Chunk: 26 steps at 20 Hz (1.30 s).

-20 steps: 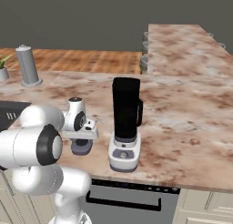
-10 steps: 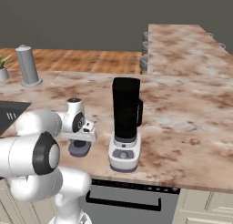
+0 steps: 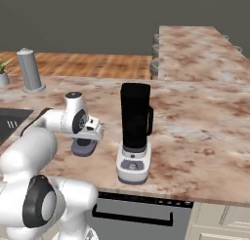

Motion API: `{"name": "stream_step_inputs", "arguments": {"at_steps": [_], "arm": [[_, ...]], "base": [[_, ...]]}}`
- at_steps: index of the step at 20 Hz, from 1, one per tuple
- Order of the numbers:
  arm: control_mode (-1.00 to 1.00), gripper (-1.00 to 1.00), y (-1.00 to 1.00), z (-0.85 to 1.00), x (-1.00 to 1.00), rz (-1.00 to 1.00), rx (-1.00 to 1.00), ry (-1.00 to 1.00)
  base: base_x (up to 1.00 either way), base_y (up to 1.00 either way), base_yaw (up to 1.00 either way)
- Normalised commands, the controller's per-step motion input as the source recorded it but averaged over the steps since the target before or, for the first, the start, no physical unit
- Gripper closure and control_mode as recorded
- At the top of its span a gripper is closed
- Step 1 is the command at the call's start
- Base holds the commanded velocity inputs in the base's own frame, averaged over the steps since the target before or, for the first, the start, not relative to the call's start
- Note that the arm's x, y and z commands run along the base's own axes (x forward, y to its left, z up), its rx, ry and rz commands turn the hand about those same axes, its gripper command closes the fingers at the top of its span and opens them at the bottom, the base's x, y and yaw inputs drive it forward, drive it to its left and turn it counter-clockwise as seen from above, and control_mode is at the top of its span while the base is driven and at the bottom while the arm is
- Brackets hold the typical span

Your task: Grab the garlic and lemon from the fridge, place them in the blender, close the lid, and turn on the blender to create a marinade.

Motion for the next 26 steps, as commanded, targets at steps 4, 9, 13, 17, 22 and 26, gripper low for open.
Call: {"name": "stream_step_inputs", "arguments": {"at_steps": [4,9,13,17,22,26], "arm": [[-1.0,1.0,-0.23,1.0,-0.11,0.0,0.0,-0.23],[-1.0,1.0,-0.19,1.0,-0.2,0.0,0.0,-0.24],[-1.0,1.0,-0.12,1.0,-0.11,0.0,0.0,-0.22],[-1.0,1.0,-0.13,1.0,-0.18,-0.01,0.0,-0.25],[-1.0,1.0,-0.24,1.0,-0.16,-0.04,0.0,-0.24],[-1.0,1.0,-0.46,1.0,-0.14,-0.06,0.0,-0.27]], "base": [[0.0,0.0,0.0],[0.0,0.0,0.0],[0.0,0.0,0.0],[0.0,0.0,0.0],[0.0,0.0,0.0],[0.0,0.0,0.0]]}}
